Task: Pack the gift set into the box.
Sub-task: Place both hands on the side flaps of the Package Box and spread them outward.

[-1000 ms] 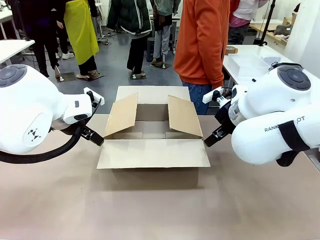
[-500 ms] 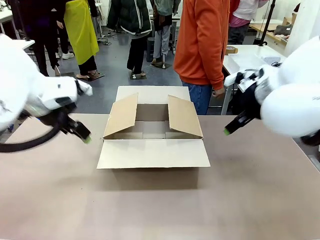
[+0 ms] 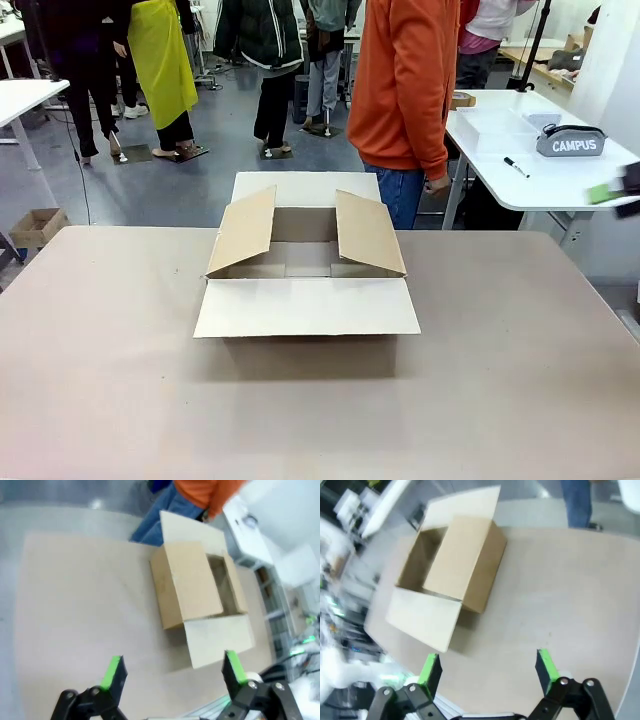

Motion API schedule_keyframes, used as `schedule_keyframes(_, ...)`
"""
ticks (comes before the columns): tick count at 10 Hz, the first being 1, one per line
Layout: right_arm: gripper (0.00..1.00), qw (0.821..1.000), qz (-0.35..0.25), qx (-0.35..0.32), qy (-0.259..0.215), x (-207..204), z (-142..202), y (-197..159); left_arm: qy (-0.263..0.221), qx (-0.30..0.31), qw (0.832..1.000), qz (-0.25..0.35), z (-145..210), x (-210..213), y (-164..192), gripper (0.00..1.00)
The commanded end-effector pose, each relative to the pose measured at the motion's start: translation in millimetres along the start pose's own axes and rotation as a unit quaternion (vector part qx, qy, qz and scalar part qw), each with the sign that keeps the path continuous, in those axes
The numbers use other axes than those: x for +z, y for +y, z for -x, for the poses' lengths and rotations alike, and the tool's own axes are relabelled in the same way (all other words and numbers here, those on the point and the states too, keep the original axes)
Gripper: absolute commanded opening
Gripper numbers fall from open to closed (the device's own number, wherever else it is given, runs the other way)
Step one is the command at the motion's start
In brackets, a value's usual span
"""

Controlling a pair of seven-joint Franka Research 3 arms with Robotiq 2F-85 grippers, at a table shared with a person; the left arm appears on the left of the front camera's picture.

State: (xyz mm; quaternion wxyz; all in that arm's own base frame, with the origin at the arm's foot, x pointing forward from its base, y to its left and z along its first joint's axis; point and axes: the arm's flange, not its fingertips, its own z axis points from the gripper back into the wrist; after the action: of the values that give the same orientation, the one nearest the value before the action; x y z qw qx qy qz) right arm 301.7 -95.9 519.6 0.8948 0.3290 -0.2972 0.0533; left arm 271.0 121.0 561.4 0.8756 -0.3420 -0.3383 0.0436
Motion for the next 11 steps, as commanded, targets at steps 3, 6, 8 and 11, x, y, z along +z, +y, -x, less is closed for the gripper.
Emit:
schedule_keyframes(3,1.00,0.898,-0.243,-0.310,-0.196,38.4,104.8,-141.5,-0.107,0.244,0.944,0.197,83.4,-13.0,175.8,1.00)
schedule_keyframes(6,1.00,0.884,-0.188,-0.366,-0.222,16.2,135.3,-189.6,-0.115,0.263,0.945,0.157,65.9,31.2,204.6,1.00)
schedule_keyframes(8,1.00,0.901,-0.201,-0.342,-0.178,64.1,130.5,-188.0,-0.115,0.263,0.945,0.157,65.9,31.2,204.6,1.00)
schedule_keyframes(11,1.00,0.901,-0.201,-0.342,-0.178,64.1,130.5,-188.0,-0.115,0.263,0.945,0.157,65.9,31.2,204.6,1.00)
